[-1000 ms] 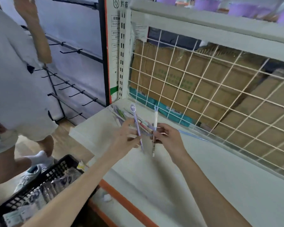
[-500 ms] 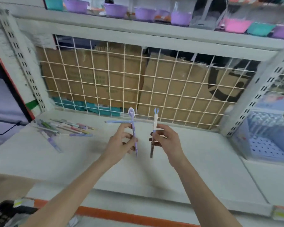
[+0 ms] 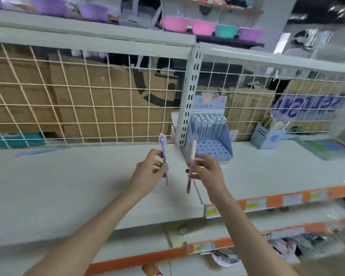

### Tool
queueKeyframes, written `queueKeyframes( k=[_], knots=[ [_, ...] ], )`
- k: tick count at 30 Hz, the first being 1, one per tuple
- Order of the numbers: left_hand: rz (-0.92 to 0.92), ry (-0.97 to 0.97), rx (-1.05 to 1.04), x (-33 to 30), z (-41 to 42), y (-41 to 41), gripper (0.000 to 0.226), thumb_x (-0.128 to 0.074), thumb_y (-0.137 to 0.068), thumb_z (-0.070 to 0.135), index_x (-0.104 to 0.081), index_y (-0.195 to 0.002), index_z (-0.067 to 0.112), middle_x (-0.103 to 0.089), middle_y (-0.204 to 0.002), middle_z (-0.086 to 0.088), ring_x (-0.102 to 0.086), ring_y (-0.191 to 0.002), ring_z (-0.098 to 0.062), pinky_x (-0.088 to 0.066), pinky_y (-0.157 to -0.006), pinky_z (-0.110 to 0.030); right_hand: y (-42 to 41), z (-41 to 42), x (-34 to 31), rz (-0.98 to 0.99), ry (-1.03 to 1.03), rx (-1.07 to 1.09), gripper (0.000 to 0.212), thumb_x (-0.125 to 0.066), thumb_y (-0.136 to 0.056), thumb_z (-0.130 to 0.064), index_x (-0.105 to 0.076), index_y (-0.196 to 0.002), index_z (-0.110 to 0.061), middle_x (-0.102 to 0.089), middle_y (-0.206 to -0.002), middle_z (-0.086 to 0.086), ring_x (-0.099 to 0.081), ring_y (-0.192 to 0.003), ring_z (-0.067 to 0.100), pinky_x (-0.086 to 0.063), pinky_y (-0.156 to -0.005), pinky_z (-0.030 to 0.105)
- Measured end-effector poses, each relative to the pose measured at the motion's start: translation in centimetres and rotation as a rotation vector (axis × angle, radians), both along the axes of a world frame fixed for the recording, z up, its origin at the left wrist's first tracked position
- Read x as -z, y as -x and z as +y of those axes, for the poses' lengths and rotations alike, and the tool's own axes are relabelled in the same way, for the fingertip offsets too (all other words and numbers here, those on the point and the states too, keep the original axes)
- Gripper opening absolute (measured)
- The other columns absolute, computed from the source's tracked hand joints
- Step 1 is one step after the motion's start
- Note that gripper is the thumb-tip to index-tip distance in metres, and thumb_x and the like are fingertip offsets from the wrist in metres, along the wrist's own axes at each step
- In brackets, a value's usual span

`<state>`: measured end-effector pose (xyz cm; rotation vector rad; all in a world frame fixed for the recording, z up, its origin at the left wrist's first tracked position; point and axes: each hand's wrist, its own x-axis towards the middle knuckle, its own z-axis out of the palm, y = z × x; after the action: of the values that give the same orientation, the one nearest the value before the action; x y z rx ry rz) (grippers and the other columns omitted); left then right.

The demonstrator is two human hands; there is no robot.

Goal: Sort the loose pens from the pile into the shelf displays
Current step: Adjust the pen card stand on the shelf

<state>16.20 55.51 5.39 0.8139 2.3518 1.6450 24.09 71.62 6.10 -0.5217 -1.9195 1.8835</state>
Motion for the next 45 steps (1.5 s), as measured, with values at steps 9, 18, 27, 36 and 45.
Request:
queueKeyframes(
  k=[9, 18, 27, 36, 45],
  knots=[
    [0.124, 0.047, -0.002, 0.5, 10.4, -1.6, 0.012, -0.064, -0.086, 0.016, -0.053, -0.090, 0.018, -0.068, -0.082, 0.001, -0.066, -0.077, -0.015, -0.047, -0.069, -0.012, -6.7, 9.9, 0.7, -0.006, -0.018, 0.150, 0.017, -0.060, -0.087, 0.000, -0.061, -0.101, -0.010, -0.063, -0.083, 0.019, -0.067, -0.065, 0.020, -0.056, -0.060, 0.026],
    [0.112, 0.080, 0.125, -0.6, 14.1, 2.2, 0.018, -0.065, -0.083, 0.008, -0.053, -0.091, 0.020, -0.065, -0.080, -0.001, -0.063, -0.062, -0.001, -0.051, -0.068, -0.016, -4.0, 11.4, 1.2, -0.024, 0.008, 0.174, 0.021, -0.060, -0.087, -0.001, -0.061, -0.104, -0.012, -0.065, -0.078, 0.010, -0.068, -0.067, 0.019, -0.057, -0.063, 0.027],
    [0.242, 0.064, 0.179, -1.6, 18.3, 7.8, 0.099, -0.064, -0.086, 0.009, 0.004, -0.135, 0.062, -0.064, -0.089, -0.005, -0.068, -0.072, -0.018, -0.057, -0.074, -0.040, 1.8, 15.8, 0.0, -0.035, -0.027, 0.212, 0.019, -0.061, -0.088, -0.003, -0.060, -0.100, -0.017, -0.064, -0.081, 0.011, -0.066, -0.071, 0.022, -0.056, -0.065, 0.030],
    [0.530, 0.134, 0.074, -3.3, 21.3, 10.3, 0.078, -0.069, -0.084, 0.017, -0.021, -0.143, 0.035, -0.068, -0.093, 0.006, -0.056, -0.089, -0.005, -0.028, -0.085, -0.014, 5.2, 19.0, 0.9, 0.006, -0.006, 0.181, 0.023, -0.061, -0.087, -0.004, -0.061, -0.101, -0.023, -0.066, -0.086, 0.014, -0.067, -0.078, 0.029, -0.054, -0.072, 0.038],
    [0.777, 0.269, -0.047, -0.4, 24.3, 11.8, 0.074, -0.070, -0.081, 0.028, -0.020, -0.135, 0.043, -0.065, -0.105, 0.006, -0.049, -0.113, -0.027, -0.012, -0.100, -0.026, 5.8, 23.4, 0.9, 0.040, -0.031, 0.083, 0.020, -0.060, -0.087, -0.001, -0.063, -0.091, -0.021, -0.062, -0.082, 0.013, -0.061, -0.072, 0.023, -0.055, -0.065, 0.033]
  ],
)
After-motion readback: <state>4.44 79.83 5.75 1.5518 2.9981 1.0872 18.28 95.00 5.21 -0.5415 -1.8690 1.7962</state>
